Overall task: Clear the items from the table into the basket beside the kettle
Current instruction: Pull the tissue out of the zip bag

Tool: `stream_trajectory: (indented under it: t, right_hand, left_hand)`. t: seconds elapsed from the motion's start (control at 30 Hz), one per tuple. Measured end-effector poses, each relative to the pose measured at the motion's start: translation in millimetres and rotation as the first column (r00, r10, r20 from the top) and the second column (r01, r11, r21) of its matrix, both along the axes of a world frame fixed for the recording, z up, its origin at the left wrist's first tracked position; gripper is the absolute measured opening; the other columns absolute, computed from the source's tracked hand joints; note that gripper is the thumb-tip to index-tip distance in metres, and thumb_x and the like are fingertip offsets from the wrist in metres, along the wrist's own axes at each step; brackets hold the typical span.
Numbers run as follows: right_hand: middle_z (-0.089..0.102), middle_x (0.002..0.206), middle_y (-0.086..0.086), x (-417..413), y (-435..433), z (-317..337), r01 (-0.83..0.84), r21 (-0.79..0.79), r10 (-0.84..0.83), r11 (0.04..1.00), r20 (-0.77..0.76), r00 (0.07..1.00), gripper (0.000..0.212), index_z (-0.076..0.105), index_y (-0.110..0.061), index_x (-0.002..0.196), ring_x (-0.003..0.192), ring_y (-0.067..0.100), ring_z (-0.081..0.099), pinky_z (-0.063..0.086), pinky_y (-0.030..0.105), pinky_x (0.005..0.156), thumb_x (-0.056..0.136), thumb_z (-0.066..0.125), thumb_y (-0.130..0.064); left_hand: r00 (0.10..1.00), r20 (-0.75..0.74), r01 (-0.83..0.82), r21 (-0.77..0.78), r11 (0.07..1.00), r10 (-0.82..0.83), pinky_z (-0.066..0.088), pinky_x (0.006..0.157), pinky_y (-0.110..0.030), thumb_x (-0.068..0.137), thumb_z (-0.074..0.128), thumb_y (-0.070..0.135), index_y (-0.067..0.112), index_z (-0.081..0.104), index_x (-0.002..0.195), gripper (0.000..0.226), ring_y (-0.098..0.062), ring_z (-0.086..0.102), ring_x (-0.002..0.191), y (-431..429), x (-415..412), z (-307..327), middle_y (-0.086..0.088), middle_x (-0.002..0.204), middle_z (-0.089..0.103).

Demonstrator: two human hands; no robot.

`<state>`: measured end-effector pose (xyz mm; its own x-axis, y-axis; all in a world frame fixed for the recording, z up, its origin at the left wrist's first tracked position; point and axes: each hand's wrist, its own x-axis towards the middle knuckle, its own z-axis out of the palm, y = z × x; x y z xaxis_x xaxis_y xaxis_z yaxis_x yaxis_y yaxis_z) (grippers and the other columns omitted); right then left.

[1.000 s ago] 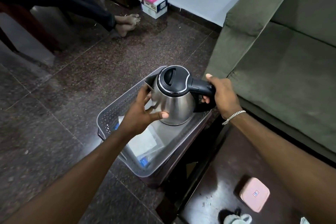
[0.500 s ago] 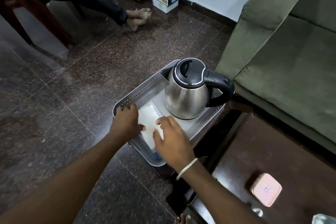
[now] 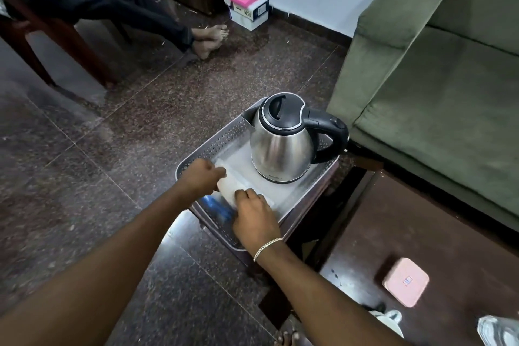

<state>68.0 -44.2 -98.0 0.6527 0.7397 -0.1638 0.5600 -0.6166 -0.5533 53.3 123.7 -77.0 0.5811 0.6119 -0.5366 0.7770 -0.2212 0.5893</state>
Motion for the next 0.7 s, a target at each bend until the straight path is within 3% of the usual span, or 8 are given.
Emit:
stream_trajectory:
  t: [0.07,0.17,0.23,0.27,0.33,0.4,0.53,0.7]
  right_hand:
    - [0.066,0.112,0.017,3.4,-3.3,5.8,0.079,0.116,-0.074,0.990,-0.041,0.996,0.037,0.062,-0.005,0.114,0.101,0.039,0.062,0.047,0.046,0.084,0.087,0.039,-0.015]
    - [0.070,0.091,0.017,9.7,-11.7,12.6,0.235,0.289,-0.195,0.928,-0.162,0.967,0.029,0.068,-0.008,0.110,0.084,0.039,0.063,0.047,0.043,0.071,0.089,0.048,-0.001]
    - [0.061,0.072,0.005,14.0,-19.9,20.0,0.324,0.367,-0.212,0.872,-0.314,0.925,0.024,0.068,-0.012,0.101,0.068,0.026,0.054,0.044,0.036,0.064,0.090,0.052,0.001]
    - [0.061,0.072,0.001,16.1,-24.3,25.3,0.361,0.398,-0.196,0.843,-0.397,0.896,0.021,0.068,-0.013,0.099,0.067,0.020,0.053,0.045,0.034,0.065,0.091,0.053,0.001]
    - [0.072,0.086,0.004,21.6,-34.4,37.1,0.440,0.451,-0.130,0.777,-0.568,0.812,0.020,0.069,-0.010,0.101,0.078,0.017,0.063,0.052,0.036,0.077,0.093,0.057,0.003]
    - [0.076,0.098,0.007,28.2,-47.7,46.6,0.547,0.461,-0.043,0.698,-0.736,0.676,0.025,0.071,-0.012,0.104,0.088,0.019,0.068,0.055,0.040,0.086,0.095,0.057,0.008]
    - [0.077,0.110,0.013,45.6,-89.8,62.1,0.746,0.370,0.122,0.554,-0.923,0.366,0.031,0.071,-0.009,0.112,0.098,0.026,0.072,0.059,0.038,0.084,0.094,0.056,0.011]
    - [0.071,0.123,0.021,57.7,-146.1,78.7,0.818,0.293,0.251,0.496,-0.950,0.188,0.035,0.063,0.003,0.127,0.110,0.032,0.070,0.060,0.039,0.085,0.094,0.052,0.011]
  left_hand:
    - [0.981,0.131,-0.117,-0.200,0.973,0.145,0.054,0.063,-0.029,0.098,0.064,0.020,0.005,0.066,0.084,0.021,-0.013,0.071,0.053,-3.6,-3.9,9.4,-0.021,0.077,0.072]
    - [0.913,0.306,-0.133,-0.406,0.904,0.271,0.058,0.069,-0.028,0.096,0.063,0.051,0.012,0.064,0.088,0.040,-0.019,0.078,0.073,-11.8,-15.1,21.9,-0.016,0.082,0.077]
    - [0.859,0.390,-0.172,-0.394,0.903,0.333,0.060,0.074,-0.027,0.089,0.062,0.064,0.017,0.061,0.090,0.047,-0.018,0.076,0.083,-18.5,-25.8,23.7,-0.009,0.087,0.076]
    - [0.839,0.425,-0.183,-0.368,0.911,0.340,0.057,0.080,-0.029,0.092,0.062,0.060,0.020,0.061,0.093,0.040,-0.017,0.071,0.090,-22.6,-31.4,22.5,-0.006,0.094,0.072]
    - [0.832,0.452,-0.155,-0.368,0.917,0.322,0.046,0.090,-0.030,0.101,0.062,0.037,0.026,0.062,0.106,0.011,-0.016,0.059,0.105,-31.3,-41.1,16.9,-0.002,0.108,0.066]
    - [0.854,0.422,-0.080,-0.473,0.877,0.305,0.042,0.094,-0.031,0.099,0.064,0.024,0.026,0.060,0.124,0.024,-0.015,0.057,0.113,-38.6,-50.0,9.6,0.001,0.117,0.069]
    - [0.868,0.397,0.039,-0.654,0.755,0.299,0.049,0.098,-0.041,0.088,0.077,0.037,0.021,0.060,0.137,0.054,-0.023,0.070,0.118,-61.5,-58.2,11.5,-0.009,0.122,0.076]
    - [0.873,0.386,0.016,-0.632,0.775,0.298,0.051,0.099,-0.040,0.086,0.080,0.041,0.025,0.063,0.134,0.053,-0.026,0.066,0.121,-110.9,-41.0,23.2,-0.008,0.132,0.068]
